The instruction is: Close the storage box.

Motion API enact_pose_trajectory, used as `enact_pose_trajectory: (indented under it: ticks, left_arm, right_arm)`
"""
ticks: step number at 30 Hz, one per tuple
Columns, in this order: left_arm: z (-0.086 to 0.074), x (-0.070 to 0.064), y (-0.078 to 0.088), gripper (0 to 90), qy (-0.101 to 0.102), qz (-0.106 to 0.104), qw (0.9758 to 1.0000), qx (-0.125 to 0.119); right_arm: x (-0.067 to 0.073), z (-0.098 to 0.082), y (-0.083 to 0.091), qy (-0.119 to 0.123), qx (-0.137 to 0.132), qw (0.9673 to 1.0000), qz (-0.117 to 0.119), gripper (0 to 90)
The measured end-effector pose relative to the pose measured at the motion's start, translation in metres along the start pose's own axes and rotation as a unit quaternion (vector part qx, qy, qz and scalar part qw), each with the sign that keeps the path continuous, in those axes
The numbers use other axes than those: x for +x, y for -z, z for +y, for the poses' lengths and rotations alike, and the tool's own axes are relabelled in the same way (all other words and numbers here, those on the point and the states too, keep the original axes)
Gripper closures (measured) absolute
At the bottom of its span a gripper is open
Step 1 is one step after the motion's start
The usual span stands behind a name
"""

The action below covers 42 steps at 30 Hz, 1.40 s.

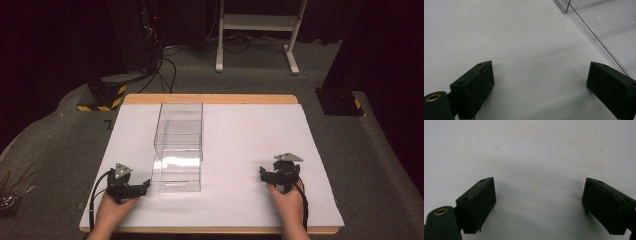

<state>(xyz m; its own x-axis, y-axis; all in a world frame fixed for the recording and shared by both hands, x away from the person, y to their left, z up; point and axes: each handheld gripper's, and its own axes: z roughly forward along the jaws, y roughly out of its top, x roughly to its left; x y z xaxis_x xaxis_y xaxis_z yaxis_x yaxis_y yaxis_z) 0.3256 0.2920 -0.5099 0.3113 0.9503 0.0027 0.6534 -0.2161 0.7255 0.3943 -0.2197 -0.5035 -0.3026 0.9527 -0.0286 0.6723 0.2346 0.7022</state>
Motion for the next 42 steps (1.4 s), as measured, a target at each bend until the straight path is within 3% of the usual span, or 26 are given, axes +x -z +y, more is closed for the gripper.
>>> enact_pose_trajectory:
  ticks: [3, 6, 17, 19, 26, 34, 42]
  left_arm:
    - [0.0, 0.0, 0.0, 7.1, -0.001, 0.001, 1.0, 0.001]
    - [0.0, 0.0, 0.0, 7.1, -0.001, 0.001, 1.0, 0.001]
    - [0.001, -0.001, 0.002, 8.1, -0.007, -0.001, 1.0, 0.005]
    - [0.001, -0.001, 0.007, 7.9, -0.013, -0.001, 0.9999, -0.009]
    - [0.001, 0.008, 0.019, 7.4, 0.003, -0.025, 0.9992, -0.031]
    - [0.004, 0.006, 0.03, 7.4, 0.015, -0.041, 0.9973, -0.06]
    - [0.01, 0.001, 0.04, 7.3, 0.006, -0.047, 0.9952, -0.086]
  right_arm:
    - [0.002, -0.002, 0.002, -0.009, 0.0, 1.0, -0.002, 12.3]
    - [0.001, -0.004, 0.004, -0.002, 0.0, 1.0, 0.007, 12.2]
    - [0.001, -0.005, 0.005, -0.001, -0.001, 1.0, 0.008, 12.2]
    - [0.001, -0.005, 0.005, 0.0, -0.002, 1.0, 0.007, 12.2]
    - [0.001, -0.005, 0.005, 0.0, -0.002, 1.0, 0.007, 12.2]
    - [0.001, -0.006, 0.005, 0.0, -0.003, 1.0, 0.007, 12.2]
    - [0.001, -0.006, 0.005, 0.0, -0.003, 1.0, 0.006, 12.2]
